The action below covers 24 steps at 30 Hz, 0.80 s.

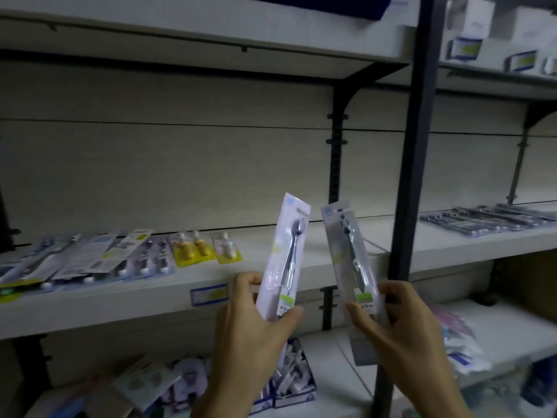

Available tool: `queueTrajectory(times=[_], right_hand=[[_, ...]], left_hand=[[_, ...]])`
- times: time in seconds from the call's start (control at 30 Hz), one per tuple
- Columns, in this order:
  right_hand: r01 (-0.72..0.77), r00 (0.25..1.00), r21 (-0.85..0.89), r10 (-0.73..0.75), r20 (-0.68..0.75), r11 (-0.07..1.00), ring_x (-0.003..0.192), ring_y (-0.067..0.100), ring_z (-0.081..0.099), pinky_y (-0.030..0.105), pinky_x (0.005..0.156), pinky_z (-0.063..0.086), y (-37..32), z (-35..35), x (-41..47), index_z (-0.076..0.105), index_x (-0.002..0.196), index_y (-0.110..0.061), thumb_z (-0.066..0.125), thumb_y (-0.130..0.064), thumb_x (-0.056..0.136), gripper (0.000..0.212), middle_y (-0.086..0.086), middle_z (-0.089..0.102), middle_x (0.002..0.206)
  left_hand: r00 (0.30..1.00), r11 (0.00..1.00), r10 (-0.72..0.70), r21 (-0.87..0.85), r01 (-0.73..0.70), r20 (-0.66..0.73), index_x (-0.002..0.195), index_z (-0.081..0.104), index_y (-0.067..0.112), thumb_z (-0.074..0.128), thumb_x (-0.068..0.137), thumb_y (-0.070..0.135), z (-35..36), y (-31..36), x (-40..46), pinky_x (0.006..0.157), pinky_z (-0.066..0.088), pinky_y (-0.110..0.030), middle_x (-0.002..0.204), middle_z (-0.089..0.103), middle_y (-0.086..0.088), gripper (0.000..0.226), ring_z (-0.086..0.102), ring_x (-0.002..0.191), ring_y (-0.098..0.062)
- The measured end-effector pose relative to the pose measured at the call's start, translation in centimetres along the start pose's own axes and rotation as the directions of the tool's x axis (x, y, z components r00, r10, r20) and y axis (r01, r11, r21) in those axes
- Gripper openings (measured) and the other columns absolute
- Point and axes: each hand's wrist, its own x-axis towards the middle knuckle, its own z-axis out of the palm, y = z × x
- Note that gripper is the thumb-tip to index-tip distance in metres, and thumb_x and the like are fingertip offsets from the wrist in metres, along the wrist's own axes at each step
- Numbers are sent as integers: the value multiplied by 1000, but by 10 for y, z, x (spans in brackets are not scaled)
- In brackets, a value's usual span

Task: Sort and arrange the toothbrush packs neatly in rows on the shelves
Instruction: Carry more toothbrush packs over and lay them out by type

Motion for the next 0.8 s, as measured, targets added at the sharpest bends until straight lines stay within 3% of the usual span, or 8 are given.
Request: queueTrajectory(times=[0.07, 0.23, 0.43, 0.6, 0.7, 0.8], right_hand=[[2, 1000, 46, -2, -16, 999, 65, 7, 66, 44, 66, 57, 20, -31, 15, 55, 91, -27, 83, -34, 66, 38, -9, 67, 70], [-6, 999, 106, 10, -36, 994, 60, 7, 67, 45, 62, 57, 72, -95, 42, 57, 89, -23, 85, -29, 66, 37, -5, 70, 69], [-62, 998, 116, 65, -18, 991, 63, 9, 68, 45, 63, 58, 120, -149, 73, 52, 88, -26, 84, -30, 66, 39, -6, 69, 73], [-59, 998, 88, 60, -8, 994, 72, 14, 69, 46, 68, 57, 151, -179, 101, 53, 93, -26, 83, -35, 65, 42, -4, 70, 80], [-65, 998, 65, 65, 5, 996, 76, 16, 68, 47, 69, 57, 171, -188, 118, 50, 92, -32, 81, -40, 65, 42, -3, 69, 84], [-90, 996, 52, 89, 23, 995, 79, 14, 67, 46, 70, 58, 190, -199, 136, 48, 92, -36, 77, -49, 61, 45, -4, 67, 87]], left_hand=[[998, 997, -14, -81, 19, 58, 91, 50, 31, 85, 64, 29, 35, 12, -6, 61, 56, -36, 89, 60, 18, 45, 60, 75, -1], [980, 974, -39, -213, 82, 196, 95, 51, 27, 87, 62, 21, 116, 39, -25, 50, 50, -18, 89, 69, 6, 49, 68, 70, -9], [966, 968, -34, -232, 95, 256, 93, 49, 38, 88, 60, 33, 191, 55, -38, 70, 58, -42, 97, 70, 8, 52, 69, 81, -14], [965, 959, -13, -270, 87, 264, 94, 51, 30, 87, 63, 25, 244, 66, -32, 52, 54, -25, 99, 68, 0, 48, 68, 81, -16], [956, 958, 5, -277, 80, 292, 97, 52, 30, 87, 62, 27, 272, 70, -23, 52, 54, -25, 100, 68, 1, 51, 67, 86, -17], [956, 952, 13, -297, 77, 292, 98, 54, 27, 87, 61, 27, 300, 79, -11, 53, 55, -26, 92, 70, 5, 50, 68, 77, -14]])
